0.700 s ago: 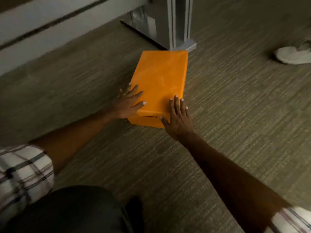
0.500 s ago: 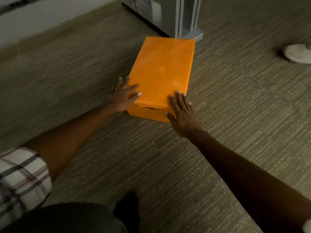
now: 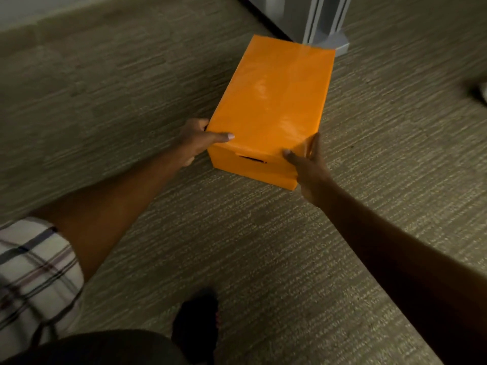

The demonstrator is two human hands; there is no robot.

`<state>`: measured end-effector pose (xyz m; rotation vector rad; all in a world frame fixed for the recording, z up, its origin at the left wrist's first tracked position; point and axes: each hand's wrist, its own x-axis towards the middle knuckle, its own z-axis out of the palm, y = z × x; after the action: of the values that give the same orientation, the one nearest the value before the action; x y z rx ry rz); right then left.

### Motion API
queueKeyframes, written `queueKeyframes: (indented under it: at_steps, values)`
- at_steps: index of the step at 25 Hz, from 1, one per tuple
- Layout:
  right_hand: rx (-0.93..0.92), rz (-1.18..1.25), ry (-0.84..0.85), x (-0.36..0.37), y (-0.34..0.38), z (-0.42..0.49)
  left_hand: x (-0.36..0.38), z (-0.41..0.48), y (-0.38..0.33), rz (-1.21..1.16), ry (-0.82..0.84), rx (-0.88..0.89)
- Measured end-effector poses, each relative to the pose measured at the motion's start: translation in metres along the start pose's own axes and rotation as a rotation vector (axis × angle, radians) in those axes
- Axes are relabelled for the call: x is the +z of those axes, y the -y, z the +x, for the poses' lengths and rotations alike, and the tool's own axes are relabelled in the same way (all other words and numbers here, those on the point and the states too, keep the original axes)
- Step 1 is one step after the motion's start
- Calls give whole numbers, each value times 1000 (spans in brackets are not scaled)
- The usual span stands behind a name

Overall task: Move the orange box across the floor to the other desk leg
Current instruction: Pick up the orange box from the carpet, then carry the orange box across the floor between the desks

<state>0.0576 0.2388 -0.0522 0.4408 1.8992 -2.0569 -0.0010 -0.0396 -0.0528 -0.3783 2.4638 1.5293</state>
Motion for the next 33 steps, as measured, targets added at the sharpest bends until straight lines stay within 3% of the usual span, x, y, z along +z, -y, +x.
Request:
queueKeyframes:
  at_steps: [6, 14, 19, 23, 33]
  values:
    - [-47, -83, 116, 49, 9, -1, -60, -46, 25, -99, -54, 13]
    - [-105, -284, 291, 153, 13, -29, -134, -151, 89, -272, -325, -77]
    - [-70, -323, 414, 206, -4, -46, -172, -199, 124, -273, -413, -116]
    - [-54, -454, 500, 233, -21, -53, -185, -222, 154, -169, -380, -172]
    - [-98, -553, 422, 237, -30, -57, -206, -214, 143, -25, -263, -253]
